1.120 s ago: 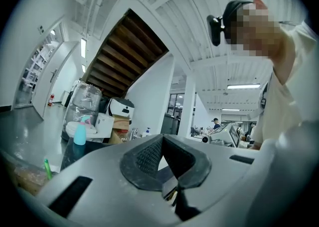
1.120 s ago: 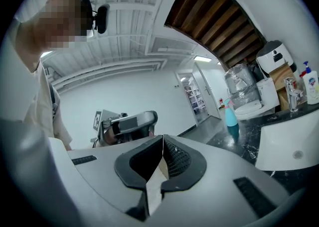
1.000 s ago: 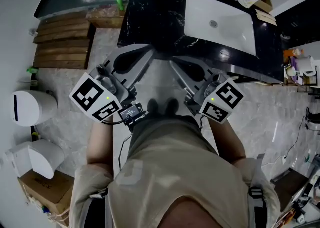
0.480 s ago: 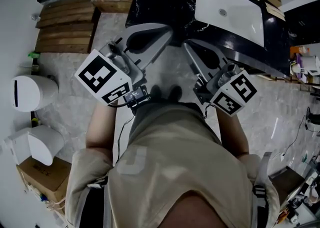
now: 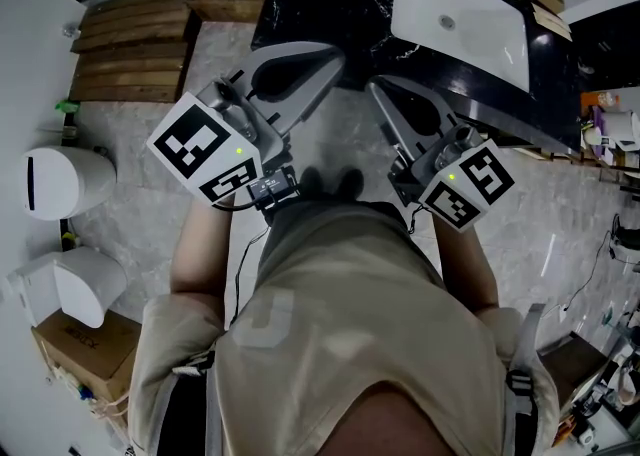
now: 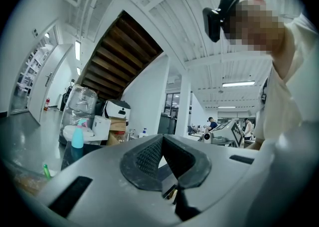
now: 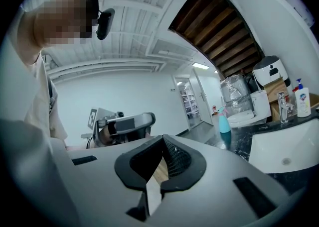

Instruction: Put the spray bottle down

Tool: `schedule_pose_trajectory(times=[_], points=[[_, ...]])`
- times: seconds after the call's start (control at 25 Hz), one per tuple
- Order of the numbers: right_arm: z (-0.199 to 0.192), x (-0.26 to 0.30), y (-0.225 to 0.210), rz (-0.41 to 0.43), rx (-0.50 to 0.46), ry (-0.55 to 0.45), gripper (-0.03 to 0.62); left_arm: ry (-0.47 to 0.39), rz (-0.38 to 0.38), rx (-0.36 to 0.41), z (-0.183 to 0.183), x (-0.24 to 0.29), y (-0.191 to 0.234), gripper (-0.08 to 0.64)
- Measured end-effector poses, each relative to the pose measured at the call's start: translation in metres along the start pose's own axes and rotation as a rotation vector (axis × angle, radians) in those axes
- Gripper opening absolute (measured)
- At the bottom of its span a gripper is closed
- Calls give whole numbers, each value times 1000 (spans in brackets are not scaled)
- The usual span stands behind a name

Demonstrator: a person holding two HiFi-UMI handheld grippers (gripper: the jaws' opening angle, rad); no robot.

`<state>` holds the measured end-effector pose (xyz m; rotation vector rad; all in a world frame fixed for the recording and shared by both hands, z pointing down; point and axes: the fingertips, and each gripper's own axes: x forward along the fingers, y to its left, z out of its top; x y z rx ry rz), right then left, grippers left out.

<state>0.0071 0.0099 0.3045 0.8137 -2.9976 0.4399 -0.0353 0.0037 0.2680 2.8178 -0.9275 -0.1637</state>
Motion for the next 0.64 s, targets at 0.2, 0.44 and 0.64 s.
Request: schedule_pose_trajectory(times=[0.2,0.44,0.64], points=[[-2,2,-1,-2,3,8,20,6,1,8,0,0,0,9],[1,8,3,17,-8,18,20,10,17,17,3,-4,4,9],[-1,17,1,20,-15,21,20,8,26,23,3,-7,14,9]])
